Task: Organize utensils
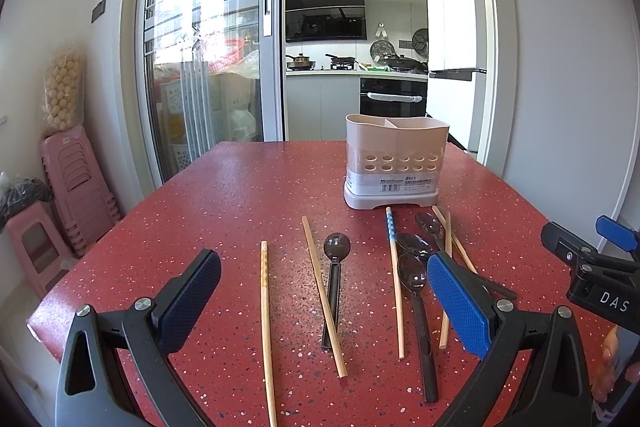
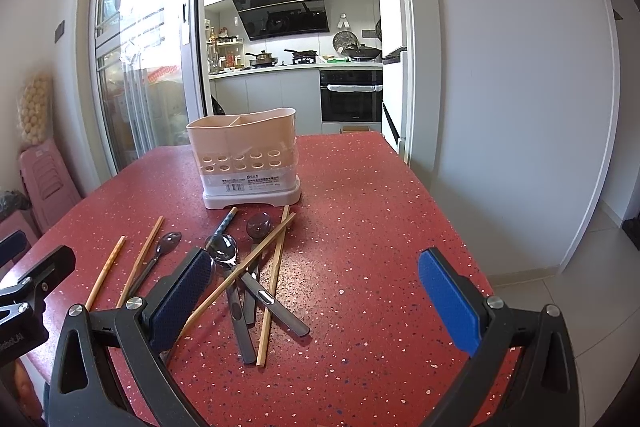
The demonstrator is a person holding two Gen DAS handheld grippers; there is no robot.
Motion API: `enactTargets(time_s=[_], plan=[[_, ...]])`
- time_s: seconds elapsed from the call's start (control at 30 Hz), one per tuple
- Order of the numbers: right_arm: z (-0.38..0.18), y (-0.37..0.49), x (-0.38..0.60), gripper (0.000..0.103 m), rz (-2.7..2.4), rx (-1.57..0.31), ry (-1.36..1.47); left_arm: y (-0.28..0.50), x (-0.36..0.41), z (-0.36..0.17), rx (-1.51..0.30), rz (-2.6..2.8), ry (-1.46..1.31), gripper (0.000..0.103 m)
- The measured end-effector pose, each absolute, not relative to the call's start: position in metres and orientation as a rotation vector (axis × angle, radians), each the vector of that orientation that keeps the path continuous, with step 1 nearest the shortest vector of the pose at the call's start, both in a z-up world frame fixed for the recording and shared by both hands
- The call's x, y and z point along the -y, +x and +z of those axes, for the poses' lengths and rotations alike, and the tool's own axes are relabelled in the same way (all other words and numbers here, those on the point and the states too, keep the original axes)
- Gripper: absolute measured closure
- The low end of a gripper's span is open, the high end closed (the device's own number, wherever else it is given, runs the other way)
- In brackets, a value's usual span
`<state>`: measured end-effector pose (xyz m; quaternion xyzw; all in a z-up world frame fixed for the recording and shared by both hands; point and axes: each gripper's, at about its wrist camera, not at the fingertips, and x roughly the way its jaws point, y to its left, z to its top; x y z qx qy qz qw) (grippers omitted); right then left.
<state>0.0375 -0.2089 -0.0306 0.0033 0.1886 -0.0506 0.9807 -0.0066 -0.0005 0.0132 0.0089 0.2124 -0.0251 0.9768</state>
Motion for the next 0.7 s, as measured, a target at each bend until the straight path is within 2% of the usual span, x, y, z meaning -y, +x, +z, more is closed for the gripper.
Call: enactTargets(time_s=[0.7], plan=[[-0.0305,0.0426,0.2089,0.000,-0.090,-0.398,0.015,-0.0036,-0.0013,0.0096,-0.446,-0.044,0.019,0.000]])
